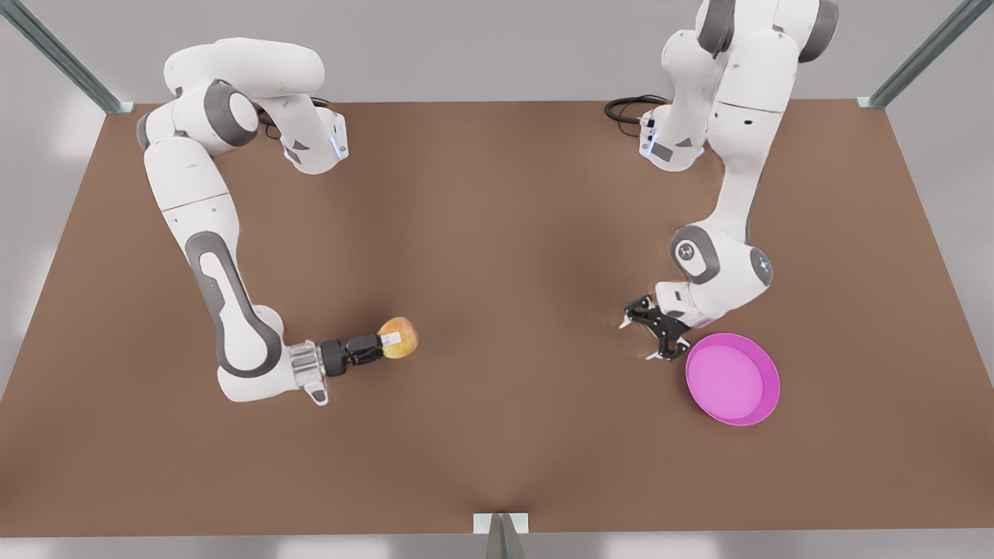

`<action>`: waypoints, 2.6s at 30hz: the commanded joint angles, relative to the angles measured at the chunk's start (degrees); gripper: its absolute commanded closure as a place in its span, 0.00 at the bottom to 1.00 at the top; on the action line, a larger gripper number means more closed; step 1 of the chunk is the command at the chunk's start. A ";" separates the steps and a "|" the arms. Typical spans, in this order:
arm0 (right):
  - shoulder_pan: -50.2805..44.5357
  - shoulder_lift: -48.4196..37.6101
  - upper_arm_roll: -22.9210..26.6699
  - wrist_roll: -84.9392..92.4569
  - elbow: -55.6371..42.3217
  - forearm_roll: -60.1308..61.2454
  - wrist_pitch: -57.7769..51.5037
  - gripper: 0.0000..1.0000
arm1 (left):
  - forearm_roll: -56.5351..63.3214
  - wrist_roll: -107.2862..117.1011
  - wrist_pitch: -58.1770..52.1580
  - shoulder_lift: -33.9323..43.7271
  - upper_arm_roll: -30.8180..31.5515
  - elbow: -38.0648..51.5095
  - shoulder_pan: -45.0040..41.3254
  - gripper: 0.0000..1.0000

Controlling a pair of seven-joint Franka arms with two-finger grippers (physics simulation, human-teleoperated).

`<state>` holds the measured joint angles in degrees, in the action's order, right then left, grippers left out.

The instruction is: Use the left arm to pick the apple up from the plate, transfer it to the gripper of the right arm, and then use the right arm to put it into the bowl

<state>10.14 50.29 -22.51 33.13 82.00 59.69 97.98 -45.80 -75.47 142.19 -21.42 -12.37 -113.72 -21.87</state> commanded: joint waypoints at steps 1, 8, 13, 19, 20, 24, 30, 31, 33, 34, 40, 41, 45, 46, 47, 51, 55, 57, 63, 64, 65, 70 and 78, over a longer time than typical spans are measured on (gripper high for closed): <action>0.75 -0.71 -0.08 -0.61 0.01 -1.86 -0.16 0.21 | 33.64 21.82 -26.04 0.42 -5.29 8.22 -0.11 0.00; 4.97 -1.33 -0.17 1.58 0.09 -3.97 -2.96 0.21 | 41.65 67.28 -47.69 6.91 -0.05 33.21 8.48 0.00; 8.05 -1.95 -0.26 2.73 0.01 -7.31 -4.11 0.21 | 46.15 73.01 -51.39 11.49 7.63 31.81 14.05 0.00; 11.39 -5.55 -0.17 1.93 0.18 -18.29 -5.43 0.22 | 45.97 73.27 -52.89 11.49 7.63 31.72 13.69 0.00; 11.65 -5.99 -0.17 1.93 0.18 -20.40 -5.43 0.22 | 45.97 73.27 -52.89 11.49 7.63 31.72 13.78 0.00; 15.43 -5.72 -0.08 5.01 0.27 -21.37 -6.22 0.22 | 45.89 73.27 -53.68 11.40 7.80 31.72 13.52 0.00; 19.39 -5.64 -0.08 10.81 0.80 -23.48 -8.42 0.22 | 45.27 73.27 -53.68 11.05 7.89 31.54 13.43 0.00; 19.83 -5.64 -0.08 12.04 0.80 -23.48 -8.51 0.22 | 44.57 73.27 -53.68 11.05 7.80 31.54 13.52 0.00; 20.88 -5.55 0.01 16.87 0.80 -24.62 -8.95 0.22 | 44.57 73.27 -53.68 10.96 7.80 31.54 13.52 0.00; 21.41 -5.37 0.01 18.81 0.80 -24.62 -8.95 0.22 | 44.57 73.18 -53.68 10.96 7.80 31.54 13.52 0.00; 23.08 -5.46 0.45 20.74 0.45 -29.28 -8.42 0.22 | 44.48 73.18 -53.59 10.97 7.89 31.54 13.52 0.00; 23.17 -5.37 0.62 20.66 0.45 -29.98 -7.89 0.22 | 44.48 73.18 -53.59 10.97 7.89 31.54 13.52 0.00; 24.05 -5.37 0.89 20.66 0.18 -32.71 -7.10 0.22 | 43.51 73.10 -53.50 10.96 7.80 31.54 13.61 0.00; 24.49 -5.37 0.89 20.66 0.01 -32.97 -7.10 0.22 | 43.51 73.01 -53.50 10.96 7.80 31.63 13.69 0.00; 24.75 -5.37 0.89 20.74 0.01 -32.97 -7.10 0.22 | 43.51 73.01 -53.50 10.96 7.80 31.63 13.69 0.00; 25.37 -5.20 0.98 20.74 0.01 -33.67 -7.01 0.22 | 43.51 73.01 -53.42 10.96 7.80 31.63 13.69 0.00; 25.63 -5.11 1.06 20.74 0.01 -34.73 -4.65 0.21 | 43.51 72.92 -53.24 10.96 7.80 31.63 13.96 0.00; 25.63 -4.93 1.15 20.66 0.01 -35.96 -3.59 0.21 | 43.51 72.92 -53.15 10.96 7.80 31.63 13.96 0.00; 25.54 -4.93 1.77 20.39 0.18 -37.98 -1.30 0.16 | 43.43 72.92 -53.06 10.96 7.80 31.63 14.05 0.00; 25.54 -4.93 1.77 20.30 0.18 -37.98 -1.30 0.11 | 43.43 72.92 -53.06 10.96 7.80 31.63 14.05 0.00; 25.54 -4.93 1.77 20.39 0.18 -38.07 -1.30 0.05 | 43.43 72.92 -53.06 10.96 7.80 31.72 13.96 0.00; 25.37 -5.02 1.77 19.60 0.01 -39.04 -1.21 0.03 | 43.60 72.83 -52.98 10.96 7.72 31.81 13.96 0.00; 10.89 -26.19 -0.17 -14.48 -14.67 -67.94 -10.36 0.00 | 43.61 72.92 -53.24 10.79 7.72 32.42 14.13 0.00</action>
<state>21.84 25.38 -22.21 43.72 67.91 0.93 90.57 -2.43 -3.66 89.09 -10.66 -4.72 -81.41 -7.75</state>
